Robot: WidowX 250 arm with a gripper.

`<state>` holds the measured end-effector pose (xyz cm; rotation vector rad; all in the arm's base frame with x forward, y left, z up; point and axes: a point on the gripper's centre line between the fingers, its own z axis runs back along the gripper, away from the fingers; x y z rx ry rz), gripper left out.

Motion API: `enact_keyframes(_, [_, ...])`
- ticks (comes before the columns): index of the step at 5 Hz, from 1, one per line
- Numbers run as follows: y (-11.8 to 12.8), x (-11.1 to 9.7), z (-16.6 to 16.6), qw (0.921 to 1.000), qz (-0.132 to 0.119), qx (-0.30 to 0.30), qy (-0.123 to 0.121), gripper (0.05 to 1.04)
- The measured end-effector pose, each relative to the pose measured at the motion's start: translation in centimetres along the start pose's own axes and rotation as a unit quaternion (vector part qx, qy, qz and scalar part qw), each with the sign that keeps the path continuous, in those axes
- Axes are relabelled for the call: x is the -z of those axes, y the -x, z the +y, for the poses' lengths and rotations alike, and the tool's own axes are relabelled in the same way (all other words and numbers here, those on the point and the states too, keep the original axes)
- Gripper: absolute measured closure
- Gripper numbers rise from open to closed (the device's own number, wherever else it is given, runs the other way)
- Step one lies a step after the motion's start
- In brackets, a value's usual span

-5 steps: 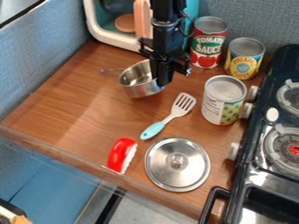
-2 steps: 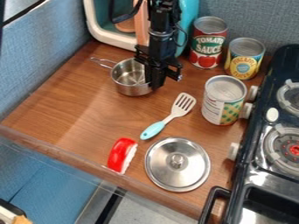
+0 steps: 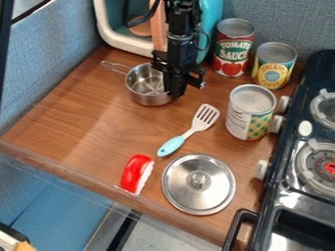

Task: Move the silver pot to the front of the microwave oven

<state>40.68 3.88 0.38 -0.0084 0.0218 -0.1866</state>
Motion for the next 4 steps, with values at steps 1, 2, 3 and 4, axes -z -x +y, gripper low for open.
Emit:
enact_keyframes(1, [0.5,0.3,-0.1,0.9997,0.003,-0.025,0.003,0.807])
enact_keyframes(2, [0.8,-2.0,-0.1,0.998,-0.024,-0.058,0.0,0.518])
enact_keyframes(3, [1.4,-3.8,-0.2,0.9964,-0.036,-0.076,-0.011,0.219])
enact_keyframes(4, [2.6,-5.6,-0.4,0.9906,-0.037,-0.13,-0.022,0.073])
